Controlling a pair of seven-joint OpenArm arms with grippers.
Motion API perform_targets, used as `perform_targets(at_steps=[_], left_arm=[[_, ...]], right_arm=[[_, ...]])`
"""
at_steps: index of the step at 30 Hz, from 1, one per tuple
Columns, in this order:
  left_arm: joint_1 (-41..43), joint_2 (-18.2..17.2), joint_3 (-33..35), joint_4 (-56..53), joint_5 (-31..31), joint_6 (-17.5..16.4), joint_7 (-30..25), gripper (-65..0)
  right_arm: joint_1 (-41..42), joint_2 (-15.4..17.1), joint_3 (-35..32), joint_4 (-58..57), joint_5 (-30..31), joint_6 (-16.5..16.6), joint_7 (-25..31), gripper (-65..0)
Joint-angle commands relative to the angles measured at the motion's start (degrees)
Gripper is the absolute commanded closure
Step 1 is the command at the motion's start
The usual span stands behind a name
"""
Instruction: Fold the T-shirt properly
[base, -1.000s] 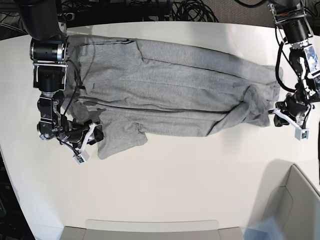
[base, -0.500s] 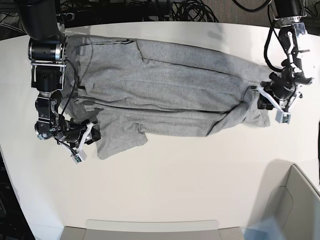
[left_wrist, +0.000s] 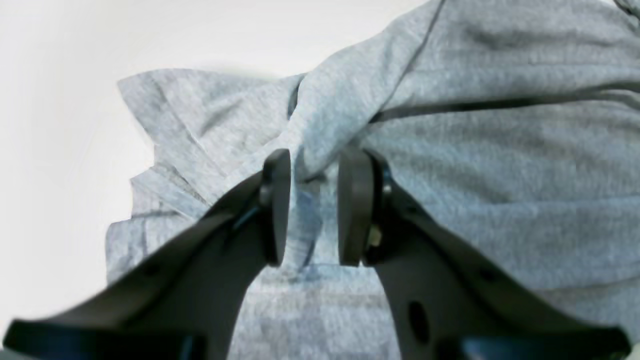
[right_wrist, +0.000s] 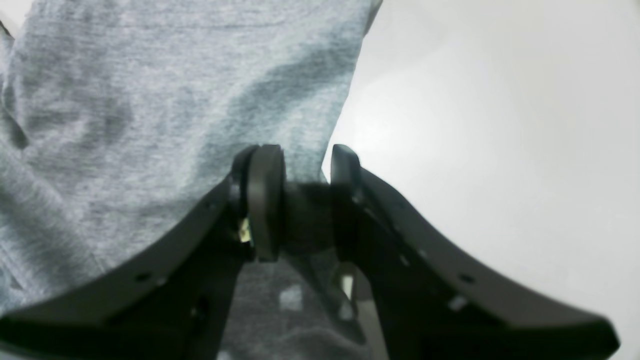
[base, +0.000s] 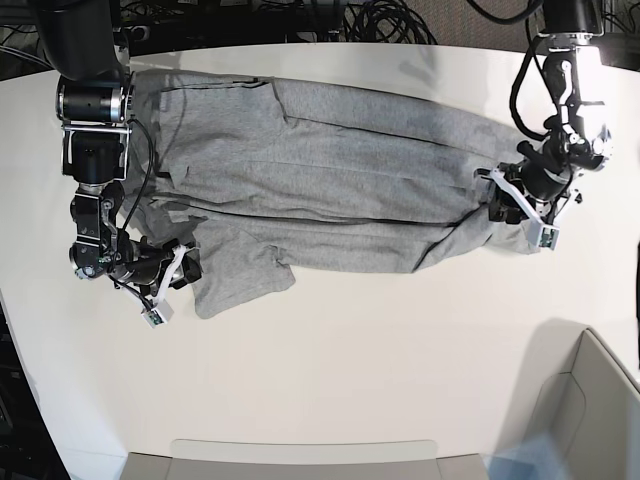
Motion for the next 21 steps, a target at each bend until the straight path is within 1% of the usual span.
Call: perform_targets(at_steps=[1,5,8,11,13,15,21], left_arm=[[-2.7,-0.9,-0.3,1.0,-0.7,0.2,-1.4,-17.7],[-6.3,-0.9,-0.3,0.9,-0.8,-0.1,-1.2,-17.7],[-10.7,-0.9,-0.6,0.7,-2.2,-0.2,1.0,-17.7],[-14.7,-0.9,-0.7,-2.3,-4.7,-0.2,2.2,-17.6],[-15.7,-0.9,-0.7,-4.3,-4.7,0.2,2.2,-17.5],[-15.3,-0.9,-0.4,-4.3,-4.7,0.3,2.1,-17.6],[-8.7,-1.0,-0.4,-1.4,-4.7,0.4,2.0,-17.7]], right_arm=[[0.1,0.6,-0.2,-0.2,-3.2,-0.1,-3.8,-17.5],[0.1,0.5,-0.2,-0.2,-3.2,0.0,-3.8,-17.5],[0.1,0.4,-0.2,-0.2,-3.2,0.0,-3.8,-17.5],[0.1,0.3,-0.2,-0.2,-3.2,0.0,-3.8,-17.5],[0.0,0.3,-0.2,-0.2,-3.2,0.0,-3.9,-17.5],[-0.1,0.3,-0.3,-0.2,-3.3,0.0,-3.9,-17.5],[-0.7,0.8,-0.3,-0.2,-3.3,0.0,-3.9,-17.5]])
